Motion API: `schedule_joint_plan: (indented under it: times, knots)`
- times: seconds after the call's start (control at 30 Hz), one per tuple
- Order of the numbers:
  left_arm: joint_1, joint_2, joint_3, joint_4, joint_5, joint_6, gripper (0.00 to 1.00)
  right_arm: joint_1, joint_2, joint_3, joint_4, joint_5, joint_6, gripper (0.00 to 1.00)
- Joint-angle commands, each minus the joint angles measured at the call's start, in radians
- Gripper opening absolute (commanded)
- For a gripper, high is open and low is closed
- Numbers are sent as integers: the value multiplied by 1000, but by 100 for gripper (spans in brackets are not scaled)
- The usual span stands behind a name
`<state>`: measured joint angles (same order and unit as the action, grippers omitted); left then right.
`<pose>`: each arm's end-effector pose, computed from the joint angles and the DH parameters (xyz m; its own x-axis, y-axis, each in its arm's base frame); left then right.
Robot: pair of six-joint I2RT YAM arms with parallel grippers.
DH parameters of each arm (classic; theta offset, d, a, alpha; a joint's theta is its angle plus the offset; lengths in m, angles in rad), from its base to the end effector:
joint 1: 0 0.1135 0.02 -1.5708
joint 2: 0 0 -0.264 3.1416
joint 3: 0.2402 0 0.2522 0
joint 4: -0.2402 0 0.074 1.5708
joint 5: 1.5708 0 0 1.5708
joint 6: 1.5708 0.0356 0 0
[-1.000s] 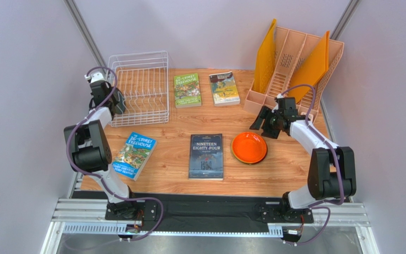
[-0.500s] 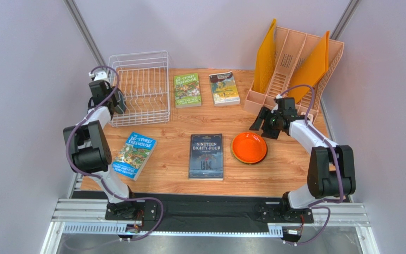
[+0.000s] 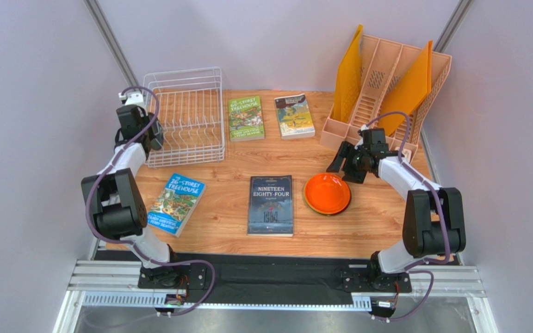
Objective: Unload the plates from the dish rack
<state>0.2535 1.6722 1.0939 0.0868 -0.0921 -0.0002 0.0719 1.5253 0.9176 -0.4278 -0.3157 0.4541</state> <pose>0.3681 0.0988 0.2408 -0.4568 -0.1185 -0.8816 -0.3283 0.9436 0.0432 0.2968 0.0325 0.1939 -0.8702 0.3554 -0.3413 0.1730 0.8689 0.4637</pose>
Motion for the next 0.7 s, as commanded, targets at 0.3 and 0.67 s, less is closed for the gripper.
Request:
schedule_joint_plan:
  times: [0.3, 0.67]
  knots:
    - [-54, -242, -68, 162, -153, 85, 0, 29, -28, 36, -3, 49, -25, 71]
    - [-83, -368, -3, -36, -58, -82, 0, 52, -189, 32, -49, 60, -45, 74]
